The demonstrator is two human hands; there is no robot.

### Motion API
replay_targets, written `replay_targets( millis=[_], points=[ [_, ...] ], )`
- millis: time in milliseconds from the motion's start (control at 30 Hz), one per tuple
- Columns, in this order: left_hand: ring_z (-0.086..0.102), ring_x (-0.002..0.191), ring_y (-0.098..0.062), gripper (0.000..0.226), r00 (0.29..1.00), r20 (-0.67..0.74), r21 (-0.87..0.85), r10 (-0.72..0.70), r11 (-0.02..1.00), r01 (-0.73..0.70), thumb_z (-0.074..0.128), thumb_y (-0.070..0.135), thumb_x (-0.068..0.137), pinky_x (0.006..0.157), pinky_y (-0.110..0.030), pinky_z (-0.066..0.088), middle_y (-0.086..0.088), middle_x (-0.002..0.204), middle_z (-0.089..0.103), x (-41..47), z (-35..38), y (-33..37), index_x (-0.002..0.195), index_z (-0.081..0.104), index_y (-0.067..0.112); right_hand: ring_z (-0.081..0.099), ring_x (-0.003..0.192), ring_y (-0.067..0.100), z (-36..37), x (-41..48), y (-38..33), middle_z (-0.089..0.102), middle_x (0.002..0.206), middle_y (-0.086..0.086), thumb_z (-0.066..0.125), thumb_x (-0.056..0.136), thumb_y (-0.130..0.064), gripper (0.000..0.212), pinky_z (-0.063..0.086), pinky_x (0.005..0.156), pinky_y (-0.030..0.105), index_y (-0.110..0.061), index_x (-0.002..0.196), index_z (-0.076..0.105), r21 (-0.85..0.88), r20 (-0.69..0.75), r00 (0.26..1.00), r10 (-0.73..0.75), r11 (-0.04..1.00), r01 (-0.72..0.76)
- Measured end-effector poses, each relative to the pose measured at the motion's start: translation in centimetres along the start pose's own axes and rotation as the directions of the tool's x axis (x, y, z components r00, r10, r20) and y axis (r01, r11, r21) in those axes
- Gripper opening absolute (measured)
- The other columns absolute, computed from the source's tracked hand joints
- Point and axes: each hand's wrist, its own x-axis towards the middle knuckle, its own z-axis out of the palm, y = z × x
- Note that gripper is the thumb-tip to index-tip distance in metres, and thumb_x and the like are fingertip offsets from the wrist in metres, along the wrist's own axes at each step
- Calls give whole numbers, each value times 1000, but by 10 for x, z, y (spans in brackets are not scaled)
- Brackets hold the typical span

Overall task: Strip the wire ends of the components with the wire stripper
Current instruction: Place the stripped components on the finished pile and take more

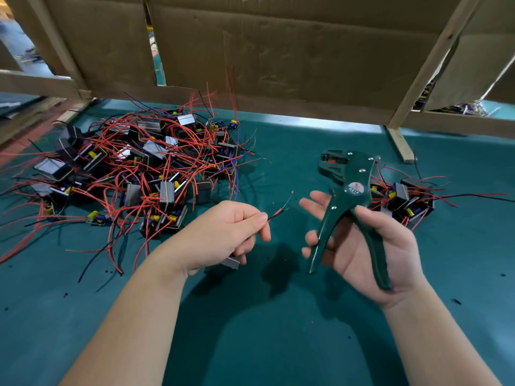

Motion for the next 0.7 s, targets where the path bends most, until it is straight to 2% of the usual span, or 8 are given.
replay_targets(
  millis=[100, 167, 300, 400, 467, 533, 600, 700],
  points=[
    [39, 39, -6, 36, 999, 20, 25, -29, 999, 29, 41, 25, 102, 52, -21, 46, 6, 39, 42, 1, 4, -1, 73, 61, 16, 64, 76, 33, 4, 0, 6, 49, 127, 23, 86, 59, -32, 82, 54, 71, 49, -2, 129, 58, -26, 135, 987, 82, 997, -79],
    [39, 39, -7, 37, 996, 68, 42, -56, 998, 53, 40, 27, 103, 53, -25, 47, 7, 40, 41, 1, 7, -2, 73, 61, 17, 62, 79, 34, 7, 1, 10, 51, 113, 24, 83, 66, -32, 82, 53, 74, 49, 0, 135, 52, -63, 201, 972, 121, 992, -111],
    [38, 38, -6, 39, 988, 132, 50, -80, 996, 74, 41, 26, 102, 50, -21, 46, 8, 39, 40, 1, 9, 0, 69, 59, 18, 62, 80, 32, 8, 5, 12, 61, 86, 20, 84, 64, -33, 81, 53, 76, 47, 0, 133, 55, -70, 110, 988, 105, 993, -97],
    [38, 36, -6, 39, 947, 294, 8, -131, 991, 135, 45, 29, 101, 48, -19, 45, 7, 39, 41, -5, 3, 3, 67, 62, 21, 64, 77, 30, 4, 7, 8, 61, 89, 18, 72, 74, -27, 67, 55, 72, 46, 1, 132, 55, -28, 3, 999, 44, 999, -44],
    [40, 35, -5, 36, 920, 378, -65, -107, 988, 142, 51, 33, 97, 45, -15, 44, 6, 39, 41, -8, -1, 5, 66, 65, 22, 65, 74, 29, 0, 7, 2, 63, 111, 18, 66, 75, -27, 59, 56, 69, 45, 2, 125, 60, 16, -56, 998, -8, 1000, 9],
    [44, 36, -7, 32, 952, 304, -193, -32, 977, 94, 53, 35, 92, 44, -13, 41, 6, 40, 41, -8, -4, 7, 64, 65, 24, 65, 75, 28, -3, 5, -3, 59, 132, 14, 77, 67, -31, 60, 57, 70, 45, -1, 117, 64, 35, -49, 998, -36, 999, 38],
    [49, 40, -11, 28, 992, 114, -390, 46, 921, 2, 54, 33, 91, 46, -15, 42, 5, 42, 43, -4, -3, 9, 66, 62, 22, 65, 77, 29, -5, 3, -4, 57, 135, 18, 85, 59, -33, 64, 56, 73, 46, -5, 112, 63, 28, -2, 1000, -12, 1000, 12],
    [62, 54, -12, 21, 980, -195, -681, 25, 716, -154, 47, 31, 90, 51, -17, 49, 3, 53, 57, 3, -2, 10, 78, 56, 16, 66, 77, 30, -2, 2, 3, 55, 137, 19, 86, 58, -30, 77, 56, 72, 47, -5, 124, 55, 14, 58, 998, 34, 999, -35]
  ],
)
